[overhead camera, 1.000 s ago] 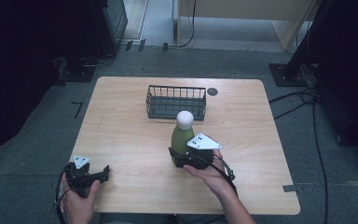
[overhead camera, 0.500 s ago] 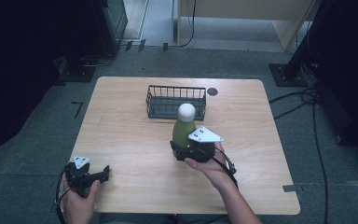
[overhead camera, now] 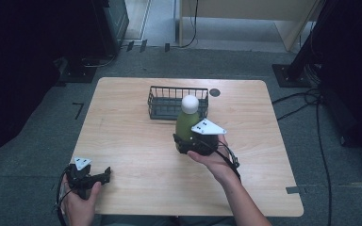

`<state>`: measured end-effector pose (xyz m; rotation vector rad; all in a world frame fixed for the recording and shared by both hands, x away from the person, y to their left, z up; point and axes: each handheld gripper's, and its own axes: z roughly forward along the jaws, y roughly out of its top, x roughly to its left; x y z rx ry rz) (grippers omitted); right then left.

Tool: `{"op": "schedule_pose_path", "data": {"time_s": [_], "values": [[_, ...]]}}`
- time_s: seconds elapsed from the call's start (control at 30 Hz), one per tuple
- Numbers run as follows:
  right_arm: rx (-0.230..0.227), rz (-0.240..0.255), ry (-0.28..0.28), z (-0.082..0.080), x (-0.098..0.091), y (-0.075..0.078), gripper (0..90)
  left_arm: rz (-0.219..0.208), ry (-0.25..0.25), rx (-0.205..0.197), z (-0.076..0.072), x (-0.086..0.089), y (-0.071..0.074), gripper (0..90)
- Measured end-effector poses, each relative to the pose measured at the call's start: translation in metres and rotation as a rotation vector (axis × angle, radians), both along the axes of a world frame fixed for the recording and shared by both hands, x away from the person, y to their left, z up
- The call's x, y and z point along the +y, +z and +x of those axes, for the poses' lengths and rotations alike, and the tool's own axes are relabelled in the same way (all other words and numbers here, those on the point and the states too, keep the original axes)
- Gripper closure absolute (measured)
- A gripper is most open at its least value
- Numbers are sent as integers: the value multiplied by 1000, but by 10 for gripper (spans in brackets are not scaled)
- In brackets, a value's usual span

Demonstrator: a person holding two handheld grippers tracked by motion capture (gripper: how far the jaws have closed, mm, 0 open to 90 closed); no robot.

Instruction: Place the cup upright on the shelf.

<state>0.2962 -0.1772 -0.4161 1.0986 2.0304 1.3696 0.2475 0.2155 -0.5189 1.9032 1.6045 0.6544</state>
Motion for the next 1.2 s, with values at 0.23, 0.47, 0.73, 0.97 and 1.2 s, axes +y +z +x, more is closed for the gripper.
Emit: {"op": "schedule_pose_path", "data": {"time_s": [0.23, 0.47, 0.73, 0.97, 1.2], "values": [[0, -1, -23, 13, -4, 9, 199, 0, 0, 1, 0, 0, 0, 0], [-3, -1, -43, 26, -6, 21, 199, 1, -1, 3, 0, 0, 0, 0], [-5, -4, -67, 42, -7, 32, 200, 0, 0, 3, 0, 0, 0, 0], [-11, -7, -91, 57, -8, 41, 200, 2, -2, 3, 0, 0, 0, 0], [-11, -3, -112, 67, -8, 49, 200, 1, -7, 6, 0, 0, 0, 0]]}}
